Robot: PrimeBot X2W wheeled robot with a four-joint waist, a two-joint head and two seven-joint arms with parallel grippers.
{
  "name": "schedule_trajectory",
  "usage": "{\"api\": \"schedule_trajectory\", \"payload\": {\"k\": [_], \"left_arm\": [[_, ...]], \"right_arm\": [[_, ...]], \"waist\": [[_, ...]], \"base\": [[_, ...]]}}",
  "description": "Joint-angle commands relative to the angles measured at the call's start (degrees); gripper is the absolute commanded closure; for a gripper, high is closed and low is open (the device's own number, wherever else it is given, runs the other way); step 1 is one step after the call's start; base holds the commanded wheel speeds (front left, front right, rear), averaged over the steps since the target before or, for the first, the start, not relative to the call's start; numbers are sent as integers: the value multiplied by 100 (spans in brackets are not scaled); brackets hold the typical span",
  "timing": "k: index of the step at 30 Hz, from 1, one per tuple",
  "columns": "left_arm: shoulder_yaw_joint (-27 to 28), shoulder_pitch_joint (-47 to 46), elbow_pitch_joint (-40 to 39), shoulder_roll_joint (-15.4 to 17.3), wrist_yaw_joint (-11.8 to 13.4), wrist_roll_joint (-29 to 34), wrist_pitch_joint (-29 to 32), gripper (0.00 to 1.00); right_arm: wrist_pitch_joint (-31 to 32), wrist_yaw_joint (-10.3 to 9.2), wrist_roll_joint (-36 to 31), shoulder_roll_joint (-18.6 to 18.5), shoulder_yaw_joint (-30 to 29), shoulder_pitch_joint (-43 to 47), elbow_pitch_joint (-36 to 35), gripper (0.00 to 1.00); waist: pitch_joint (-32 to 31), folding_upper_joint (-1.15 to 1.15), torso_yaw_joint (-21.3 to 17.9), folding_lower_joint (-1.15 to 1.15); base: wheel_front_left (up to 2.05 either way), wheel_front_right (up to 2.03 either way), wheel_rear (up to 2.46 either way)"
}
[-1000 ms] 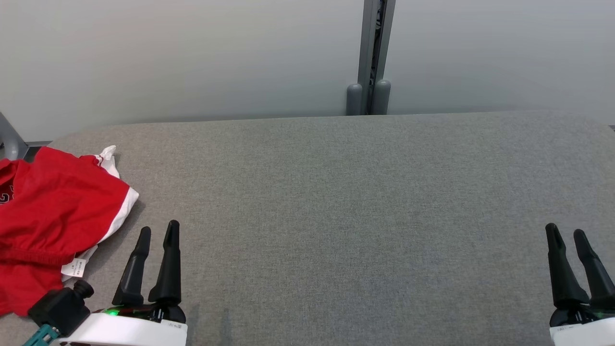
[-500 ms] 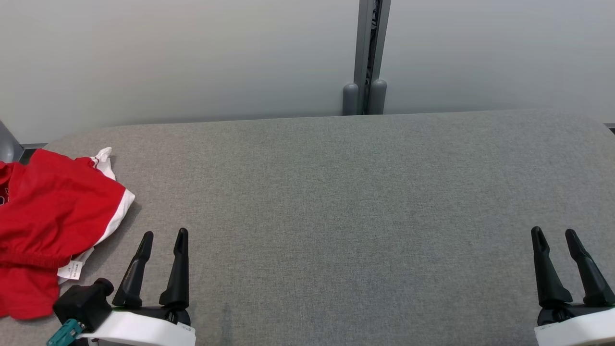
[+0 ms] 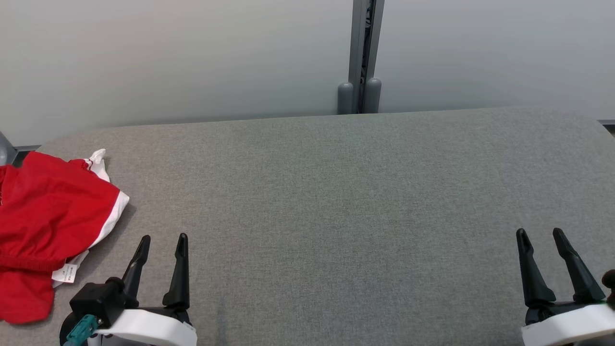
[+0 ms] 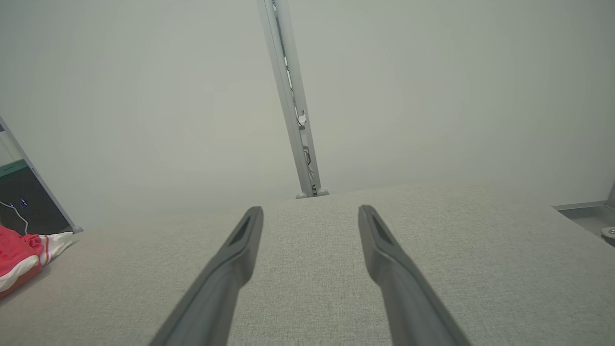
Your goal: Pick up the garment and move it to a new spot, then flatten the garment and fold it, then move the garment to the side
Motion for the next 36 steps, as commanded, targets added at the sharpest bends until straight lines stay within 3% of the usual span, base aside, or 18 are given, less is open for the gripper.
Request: {"api": "schedule_trajectory", "payload": {"k": [1, 26, 36], "left_arm": [[7, -167, 61, 44, 43, 141, -55, 0], [224, -363, 736, 44, 198, 1012, -318, 0], [318, -449, 897, -15, 125, 1254, -414, 0]], "right_arm": [[-64, 22, -149, -46, 15, -98, 80, 0], [-405, 26, -1001, -59, 135, -457, 788, 0], [-538, 22, -1179, -16, 130, -575, 1014, 0]], "waist": [[3, 0, -3, 0], [28, 0, -48, 0], [34, 0, -61, 0]], "base": [[0, 0, 0], [0, 0, 0], [0, 0, 0]]}}
